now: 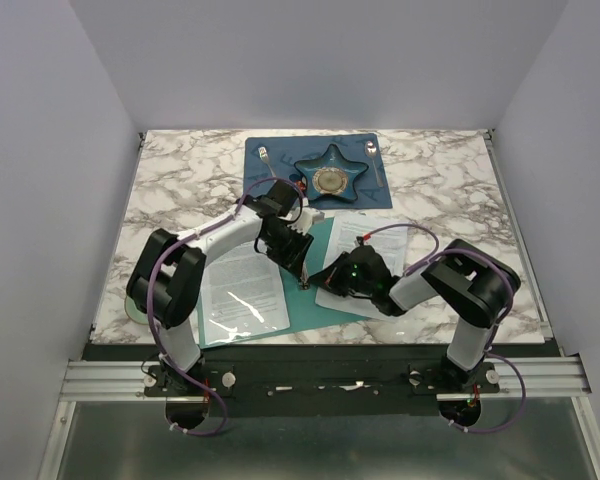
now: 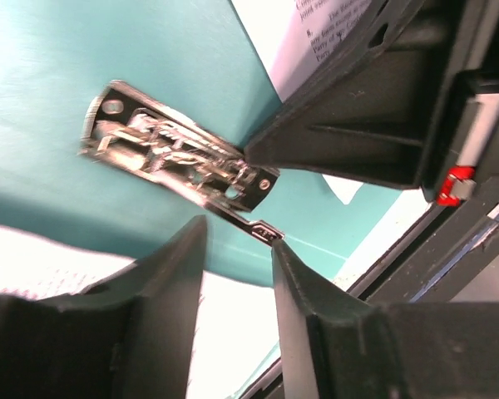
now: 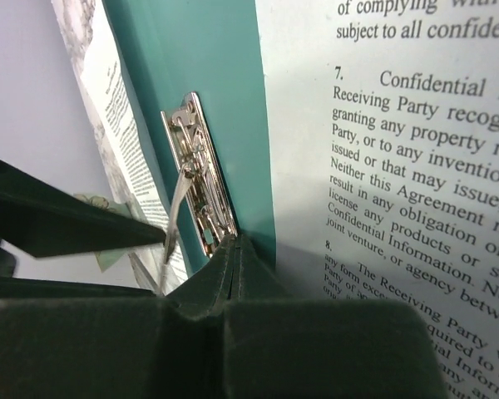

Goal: Put the files into the folder

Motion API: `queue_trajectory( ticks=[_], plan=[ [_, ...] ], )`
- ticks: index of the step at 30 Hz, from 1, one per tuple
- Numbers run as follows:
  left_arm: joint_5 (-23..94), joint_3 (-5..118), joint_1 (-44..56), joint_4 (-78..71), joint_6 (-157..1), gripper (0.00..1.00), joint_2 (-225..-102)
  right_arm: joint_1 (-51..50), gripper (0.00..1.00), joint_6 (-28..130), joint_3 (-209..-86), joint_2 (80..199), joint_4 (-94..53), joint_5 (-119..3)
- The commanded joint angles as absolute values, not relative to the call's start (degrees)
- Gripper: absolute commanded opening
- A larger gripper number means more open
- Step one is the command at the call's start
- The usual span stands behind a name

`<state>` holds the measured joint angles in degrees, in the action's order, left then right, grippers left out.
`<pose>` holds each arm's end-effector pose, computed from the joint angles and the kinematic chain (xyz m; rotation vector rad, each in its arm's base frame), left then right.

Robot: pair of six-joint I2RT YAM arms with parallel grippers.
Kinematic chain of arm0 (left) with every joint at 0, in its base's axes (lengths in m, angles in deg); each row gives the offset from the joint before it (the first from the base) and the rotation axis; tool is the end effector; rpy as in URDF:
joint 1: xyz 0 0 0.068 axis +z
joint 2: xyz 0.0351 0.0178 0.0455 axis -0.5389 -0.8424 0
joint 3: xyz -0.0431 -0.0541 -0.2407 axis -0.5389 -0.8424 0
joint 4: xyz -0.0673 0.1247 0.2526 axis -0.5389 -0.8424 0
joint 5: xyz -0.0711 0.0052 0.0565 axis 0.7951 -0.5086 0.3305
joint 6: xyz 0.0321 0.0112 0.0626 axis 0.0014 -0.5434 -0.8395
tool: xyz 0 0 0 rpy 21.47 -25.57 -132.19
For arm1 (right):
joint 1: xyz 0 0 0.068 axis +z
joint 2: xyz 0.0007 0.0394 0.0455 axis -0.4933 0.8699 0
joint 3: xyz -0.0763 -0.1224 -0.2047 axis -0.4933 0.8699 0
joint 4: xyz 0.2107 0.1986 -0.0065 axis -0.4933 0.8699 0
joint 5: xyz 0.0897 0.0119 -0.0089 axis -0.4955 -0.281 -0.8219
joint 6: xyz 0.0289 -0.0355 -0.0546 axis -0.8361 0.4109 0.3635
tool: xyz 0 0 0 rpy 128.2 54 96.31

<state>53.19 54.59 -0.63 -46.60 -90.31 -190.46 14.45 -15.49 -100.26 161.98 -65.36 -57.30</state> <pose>0.2972 -0.2256 0.1326 0.9310 2.7416 -0.7619 0.2238 0.2260 0.0283 0.5306 2.3586 1.2419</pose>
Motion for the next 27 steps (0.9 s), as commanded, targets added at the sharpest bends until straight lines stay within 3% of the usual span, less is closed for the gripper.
queue_trajectory(
  ticks=[1,9,21,27],
  plan=[
    [52.6,56.9,1.1,-46.1,-92.6,0.49,-187.2,16.3,0.0,-12.1,-96.4,164.2,-47.8,-55.9],
    [46.9,60.4,4.0,-47.8,-94.0,0.61,-185.6,16.2,0.0,-9.0,-99.5,160.0,-43.3,-54.9],
    [25.2,59.5,5.0,-43.9,-94.4,0.62,-191.3,16.3,0.0,-0.3,-107.6,154.2,-39.5,-56.4],
    [24.0,56.6,5.0,-41.3,-94.3,0.62,-193.0,16.3,0.0,0.7,-106.2,152.6,-43.8,-58.9]
  ],
)
